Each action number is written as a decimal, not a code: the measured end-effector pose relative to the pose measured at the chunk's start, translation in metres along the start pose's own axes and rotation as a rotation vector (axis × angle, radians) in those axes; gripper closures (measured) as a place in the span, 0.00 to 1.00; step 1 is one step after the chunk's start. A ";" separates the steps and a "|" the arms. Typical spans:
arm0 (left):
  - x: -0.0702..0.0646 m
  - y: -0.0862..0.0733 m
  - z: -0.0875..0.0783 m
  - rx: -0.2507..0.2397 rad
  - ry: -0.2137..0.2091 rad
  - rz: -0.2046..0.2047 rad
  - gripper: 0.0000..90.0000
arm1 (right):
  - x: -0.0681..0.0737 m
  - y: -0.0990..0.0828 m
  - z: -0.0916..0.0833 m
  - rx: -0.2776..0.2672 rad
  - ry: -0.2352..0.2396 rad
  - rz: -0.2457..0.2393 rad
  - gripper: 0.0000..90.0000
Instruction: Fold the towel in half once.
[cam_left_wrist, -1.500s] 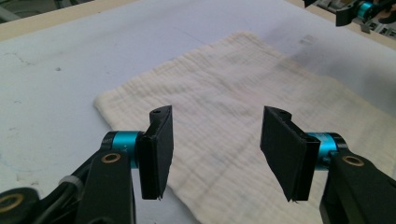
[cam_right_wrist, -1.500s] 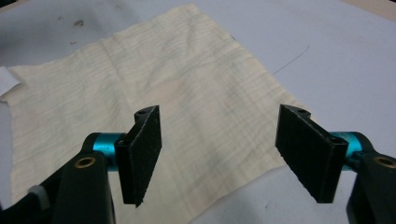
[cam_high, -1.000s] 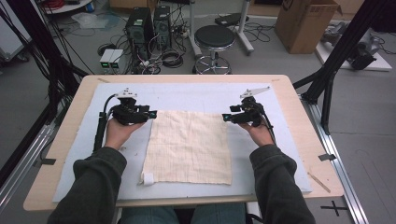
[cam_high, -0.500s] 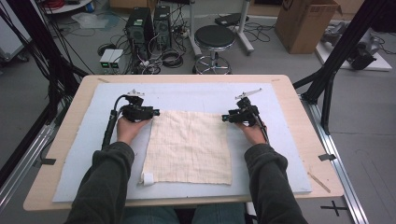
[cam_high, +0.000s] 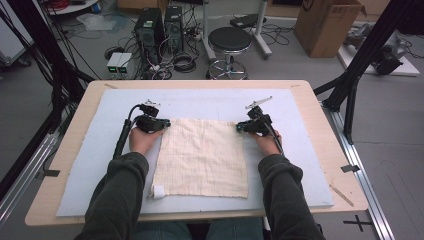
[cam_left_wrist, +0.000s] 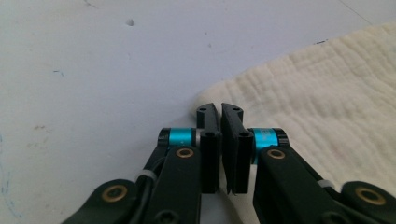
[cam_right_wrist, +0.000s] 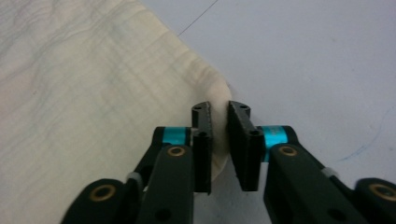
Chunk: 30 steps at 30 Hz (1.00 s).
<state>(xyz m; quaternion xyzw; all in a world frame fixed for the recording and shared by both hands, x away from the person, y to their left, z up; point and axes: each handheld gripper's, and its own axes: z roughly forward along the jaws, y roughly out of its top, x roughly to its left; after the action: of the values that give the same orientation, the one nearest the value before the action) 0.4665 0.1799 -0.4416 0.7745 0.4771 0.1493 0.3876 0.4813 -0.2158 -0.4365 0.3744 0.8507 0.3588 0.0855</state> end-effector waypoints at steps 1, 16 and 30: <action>0.000 0.000 -0.001 0.001 0.000 0.005 0.96 | 0.000 0.001 0.000 0.001 0.009 0.000 0.92; 0.012 0.011 -0.035 -0.128 -0.010 -0.043 0.97 | -0.003 0.033 -0.012 -0.075 -0.006 0.013 0.93; 0.007 0.011 -0.048 -0.130 -0.033 0.000 0.97 | 0.002 0.033 -0.020 -0.086 0.047 -0.007 0.93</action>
<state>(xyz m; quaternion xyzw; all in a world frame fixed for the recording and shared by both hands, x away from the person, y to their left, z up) 0.4482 0.2056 -0.4025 0.7499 0.4602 0.1673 0.4448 0.4905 -0.2097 -0.3996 0.3588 0.8376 0.4036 0.0827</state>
